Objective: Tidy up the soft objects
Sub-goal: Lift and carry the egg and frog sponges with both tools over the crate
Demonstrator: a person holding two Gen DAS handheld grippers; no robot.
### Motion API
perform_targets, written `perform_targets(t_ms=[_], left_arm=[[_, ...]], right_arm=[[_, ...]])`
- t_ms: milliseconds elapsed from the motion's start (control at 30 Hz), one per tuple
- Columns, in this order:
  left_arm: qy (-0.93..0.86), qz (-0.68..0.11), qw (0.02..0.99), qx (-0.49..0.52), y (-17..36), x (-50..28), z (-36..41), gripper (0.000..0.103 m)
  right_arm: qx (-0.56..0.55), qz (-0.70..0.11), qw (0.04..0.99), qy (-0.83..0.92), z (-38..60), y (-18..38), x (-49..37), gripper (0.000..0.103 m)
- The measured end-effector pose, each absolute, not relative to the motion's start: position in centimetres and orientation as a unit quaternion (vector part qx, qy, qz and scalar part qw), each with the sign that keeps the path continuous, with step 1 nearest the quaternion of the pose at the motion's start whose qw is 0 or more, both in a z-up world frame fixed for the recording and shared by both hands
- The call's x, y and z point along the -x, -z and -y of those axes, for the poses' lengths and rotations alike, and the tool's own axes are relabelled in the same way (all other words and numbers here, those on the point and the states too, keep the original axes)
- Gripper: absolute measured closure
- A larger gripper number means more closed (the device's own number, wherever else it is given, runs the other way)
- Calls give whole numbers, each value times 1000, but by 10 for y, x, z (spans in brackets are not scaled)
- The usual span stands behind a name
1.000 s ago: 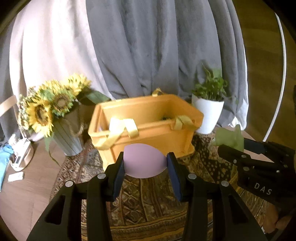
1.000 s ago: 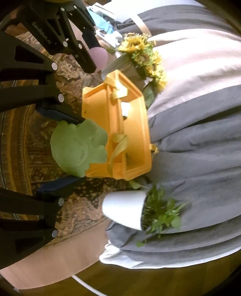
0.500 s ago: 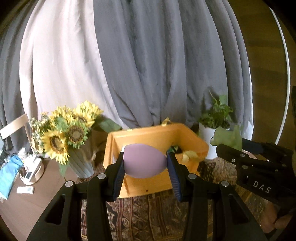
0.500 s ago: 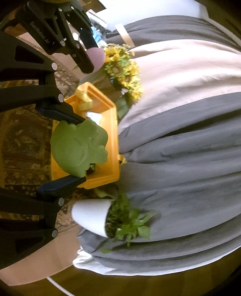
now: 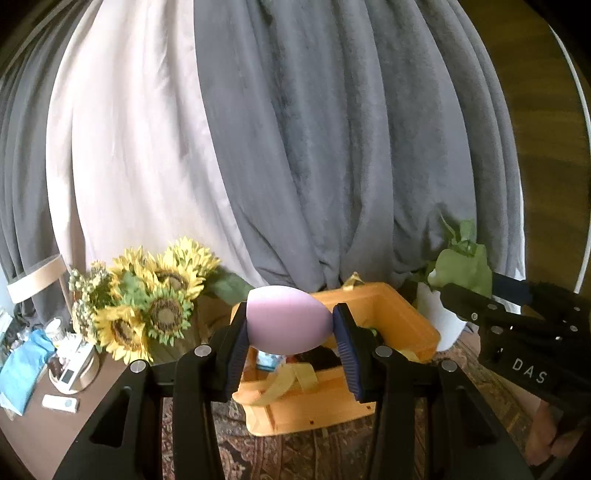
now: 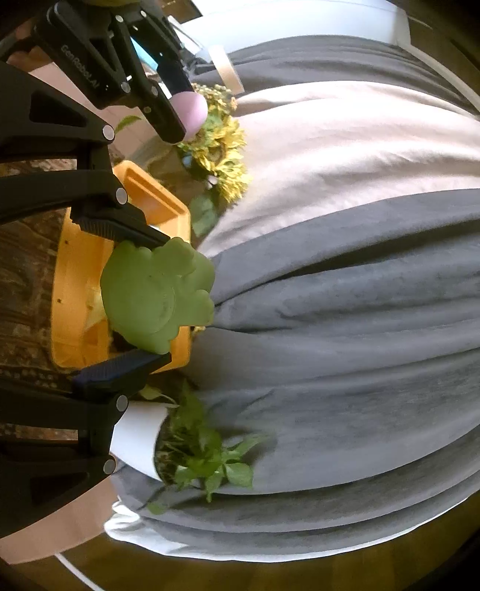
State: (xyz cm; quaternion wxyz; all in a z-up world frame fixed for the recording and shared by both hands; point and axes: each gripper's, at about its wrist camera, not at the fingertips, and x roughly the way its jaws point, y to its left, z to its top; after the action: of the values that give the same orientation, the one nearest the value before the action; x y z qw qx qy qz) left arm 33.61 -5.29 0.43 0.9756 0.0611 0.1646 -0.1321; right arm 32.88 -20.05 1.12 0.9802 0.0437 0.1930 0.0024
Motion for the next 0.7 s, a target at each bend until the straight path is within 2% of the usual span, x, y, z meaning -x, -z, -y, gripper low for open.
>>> perform_targets(t_ms=[367, 700], left_arm=[[123, -164, 977, -63, -4, -387, 59, 59], [119, -194, 971, -69, 21, -447, 68, 59]], right_arm=[[-42, -190, 981, 1, 211, -9, -379, 47], [-36, -231, 972, 0, 216, 20, -440, 47]])
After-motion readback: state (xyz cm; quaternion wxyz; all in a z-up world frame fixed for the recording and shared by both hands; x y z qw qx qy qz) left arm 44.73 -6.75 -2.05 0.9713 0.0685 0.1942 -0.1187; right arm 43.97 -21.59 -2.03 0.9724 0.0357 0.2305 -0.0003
